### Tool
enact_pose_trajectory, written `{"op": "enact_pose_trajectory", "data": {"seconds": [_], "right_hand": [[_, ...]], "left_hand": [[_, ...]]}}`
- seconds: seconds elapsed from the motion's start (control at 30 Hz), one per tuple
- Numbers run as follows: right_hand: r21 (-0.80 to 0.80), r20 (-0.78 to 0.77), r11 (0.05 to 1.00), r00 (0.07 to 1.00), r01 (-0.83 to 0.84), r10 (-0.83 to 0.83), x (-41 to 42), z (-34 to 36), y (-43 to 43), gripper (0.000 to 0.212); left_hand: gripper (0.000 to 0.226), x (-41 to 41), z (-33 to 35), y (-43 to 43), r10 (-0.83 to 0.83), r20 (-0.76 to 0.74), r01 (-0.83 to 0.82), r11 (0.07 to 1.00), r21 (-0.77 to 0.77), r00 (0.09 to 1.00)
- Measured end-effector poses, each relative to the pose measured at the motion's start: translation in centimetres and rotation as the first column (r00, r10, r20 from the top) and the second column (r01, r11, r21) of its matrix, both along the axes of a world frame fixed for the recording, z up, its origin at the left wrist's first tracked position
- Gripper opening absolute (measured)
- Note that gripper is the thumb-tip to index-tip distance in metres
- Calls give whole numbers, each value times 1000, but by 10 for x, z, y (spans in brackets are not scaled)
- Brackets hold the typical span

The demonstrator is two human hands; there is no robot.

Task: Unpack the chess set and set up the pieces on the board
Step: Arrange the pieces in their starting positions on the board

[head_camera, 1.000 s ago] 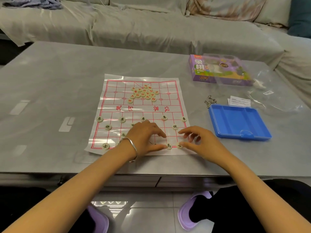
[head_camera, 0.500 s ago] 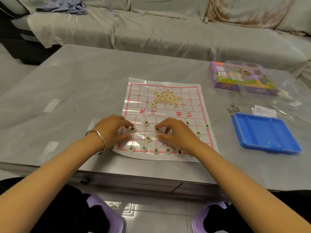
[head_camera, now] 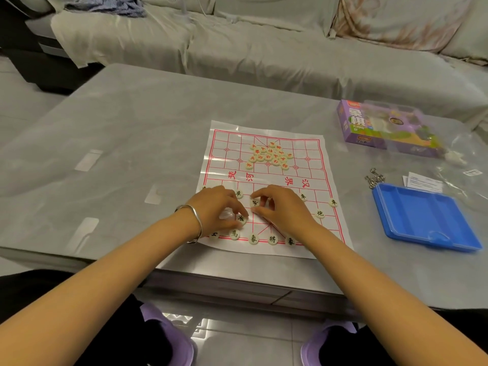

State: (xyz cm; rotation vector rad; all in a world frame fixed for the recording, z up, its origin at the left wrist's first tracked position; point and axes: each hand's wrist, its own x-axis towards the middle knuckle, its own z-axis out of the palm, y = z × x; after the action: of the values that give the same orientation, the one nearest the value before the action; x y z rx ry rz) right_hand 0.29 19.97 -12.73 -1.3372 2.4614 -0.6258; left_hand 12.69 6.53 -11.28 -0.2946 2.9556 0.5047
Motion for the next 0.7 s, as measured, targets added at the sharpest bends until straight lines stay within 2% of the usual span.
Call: {"op": "enact_pose_trajectory", "data": {"seconds": [0.3,0.43,0.57,0.7], "right_hand": [[26,5,1000,1000,2,-2,1,3,0,25],[-14,24,1000,1000,-4,5,8,7,-3,23],[-98,75,995,997,-11,18,20,9,-6,22],[-103,104,995,994,-11,22,29,8,-12,23]], "left_hand": [[30,-1,-3,-5,36,-28,-35,999,35,999],[30,12,-4,-17,89,-44,-88,996,35,995],[27,37,-7,-38,170,-81,-162,982,98,982],[21,53,-7,-42,194,-127,-168,967,189,973]]}}
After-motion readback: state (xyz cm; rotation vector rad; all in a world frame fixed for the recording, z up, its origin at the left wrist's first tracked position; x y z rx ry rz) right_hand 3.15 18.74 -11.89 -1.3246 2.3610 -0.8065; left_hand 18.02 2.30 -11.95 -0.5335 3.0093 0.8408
